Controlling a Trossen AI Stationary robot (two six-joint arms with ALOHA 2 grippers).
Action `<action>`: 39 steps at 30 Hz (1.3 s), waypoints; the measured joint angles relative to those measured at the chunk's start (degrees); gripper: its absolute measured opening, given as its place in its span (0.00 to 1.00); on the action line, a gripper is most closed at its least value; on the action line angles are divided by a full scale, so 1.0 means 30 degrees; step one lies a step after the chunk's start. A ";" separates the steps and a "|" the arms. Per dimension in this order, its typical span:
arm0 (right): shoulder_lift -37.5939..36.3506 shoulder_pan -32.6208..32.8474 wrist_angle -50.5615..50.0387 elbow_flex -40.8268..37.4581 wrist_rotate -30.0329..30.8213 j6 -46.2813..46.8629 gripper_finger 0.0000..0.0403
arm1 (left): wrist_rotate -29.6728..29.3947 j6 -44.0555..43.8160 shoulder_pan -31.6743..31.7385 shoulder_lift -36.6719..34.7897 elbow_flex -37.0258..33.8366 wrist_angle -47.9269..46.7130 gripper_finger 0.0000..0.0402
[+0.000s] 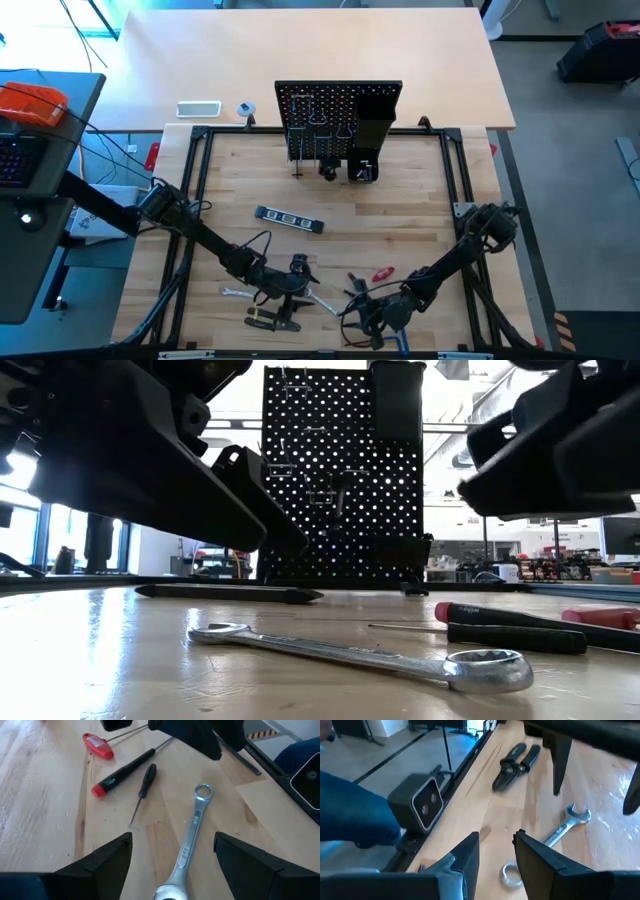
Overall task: Hang tools onto peg board
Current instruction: Hang the big wrench onto the peg board
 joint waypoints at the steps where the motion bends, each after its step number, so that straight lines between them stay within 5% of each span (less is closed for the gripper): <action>1: 0.0029 0.0000 -0.0130 0.0000 -0.0019 0.0015 0.29 | 0.0117 -0.0061 0.0001 0.0000 0.0000 0.0000 0.69; 19: 0.1968 -0.0327 -0.0116 0.1297 -0.0917 -0.0007 0.28 | 0.1482 0.0099 0.0393 0.0933 0.0015 0.1122 0.69; 39: 0.1910 -0.0517 -0.2620 0.1333 -0.0474 0.1202 0.01 | 0.2066 0.0274 0.0470 0.0940 0.0015 0.0127 0.68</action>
